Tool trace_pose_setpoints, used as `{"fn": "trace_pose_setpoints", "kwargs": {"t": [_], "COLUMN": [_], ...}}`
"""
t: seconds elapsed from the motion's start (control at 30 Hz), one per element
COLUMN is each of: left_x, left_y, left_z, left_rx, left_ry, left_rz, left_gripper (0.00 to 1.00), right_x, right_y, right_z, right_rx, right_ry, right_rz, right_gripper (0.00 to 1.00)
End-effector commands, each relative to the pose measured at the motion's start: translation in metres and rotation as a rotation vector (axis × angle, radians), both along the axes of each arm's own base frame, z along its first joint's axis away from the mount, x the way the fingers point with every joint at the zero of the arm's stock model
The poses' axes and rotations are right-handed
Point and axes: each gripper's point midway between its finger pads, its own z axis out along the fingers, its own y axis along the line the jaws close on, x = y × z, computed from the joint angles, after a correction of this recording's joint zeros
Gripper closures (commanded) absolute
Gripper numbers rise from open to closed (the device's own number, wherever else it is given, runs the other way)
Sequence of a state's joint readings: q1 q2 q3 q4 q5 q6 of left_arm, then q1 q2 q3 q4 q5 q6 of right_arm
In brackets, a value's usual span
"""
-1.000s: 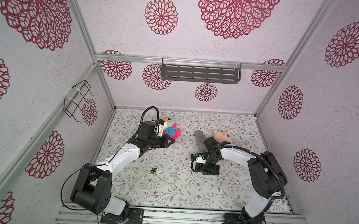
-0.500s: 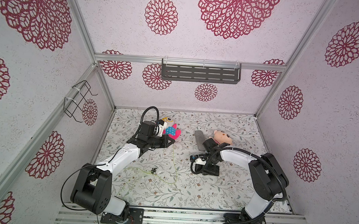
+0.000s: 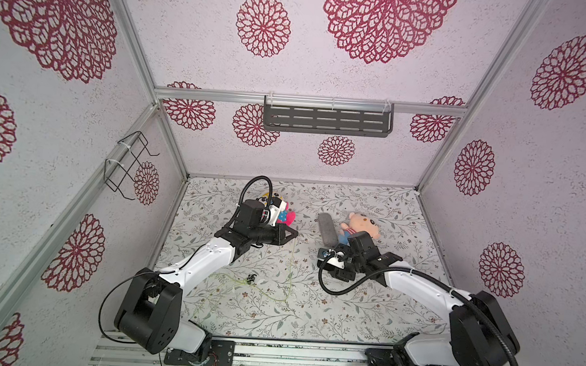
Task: Plug wired earphones into phones
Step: Pick up the phone at the center of the board, then insert the wired earphone into the phone.
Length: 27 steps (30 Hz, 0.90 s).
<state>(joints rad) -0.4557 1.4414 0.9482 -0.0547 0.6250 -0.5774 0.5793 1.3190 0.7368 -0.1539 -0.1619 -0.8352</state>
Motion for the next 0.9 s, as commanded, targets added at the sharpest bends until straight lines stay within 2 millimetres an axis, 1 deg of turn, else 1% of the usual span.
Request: {"fn": "trace_pose_setpoints", "kwargs": {"t": [0.0, 0.13, 0.23, 0.3, 0.4, 0.53, 0.67, 0.87], "left_x": [-0.009, -0.021, -0.035, -0.042, -0.048, -0.054, -0.059, -0.059], "left_y": [-0.008, -0.014, -0.021, -0.025, -0.029, -0.036, -0.04, -0.04], "left_z": [0.031, 0.046, 0.052, 0.052, 0.044, 0.034, 0.029, 0.03], "left_rx": [-0.081, -0.111, -0.112, -0.094, -0.033, 0.015, 0.049, 0.063], "left_ry": [-0.084, -0.12, -0.163, -0.18, -0.193, -0.175, -0.174, -0.192], "left_rz": [-0.058, -0.119, -0.176, -0.199, -0.207, -0.23, -0.246, -0.234], "left_gripper": [1.0, 1.0, 1.0, 1.0, 1.0, 1.0, 1.0, 1.0], "right_x": [0.011, 0.004, -0.003, -0.007, -0.01, -0.014, -0.009, -0.009], "right_y": [0.017, 0.015, 0.015, 0.015, 0.017, 0.021, 0.024, 0.03], "right_z": [0.054, 0.081, 0.096, 0.106, 0.115, 0.122, 0.124, 0.13], "right_rx": [0.192, 0.284, 0.334, 0.364, 0.388, 0.407, 0.382, 0.386], "right_ry": [-0.181, -0.318, -0.376, -0.411, -0.426, -0.431, -0.438, -0.452], "right_rz": [0.009, 0.027, 0.051, 0.065, 0.077, 0.106, 0.098, 0.11], "right_gripper": [0.33, 0.33, 0.33, 0.33, 0.33, 0.34, 0.35, 0.35]}}
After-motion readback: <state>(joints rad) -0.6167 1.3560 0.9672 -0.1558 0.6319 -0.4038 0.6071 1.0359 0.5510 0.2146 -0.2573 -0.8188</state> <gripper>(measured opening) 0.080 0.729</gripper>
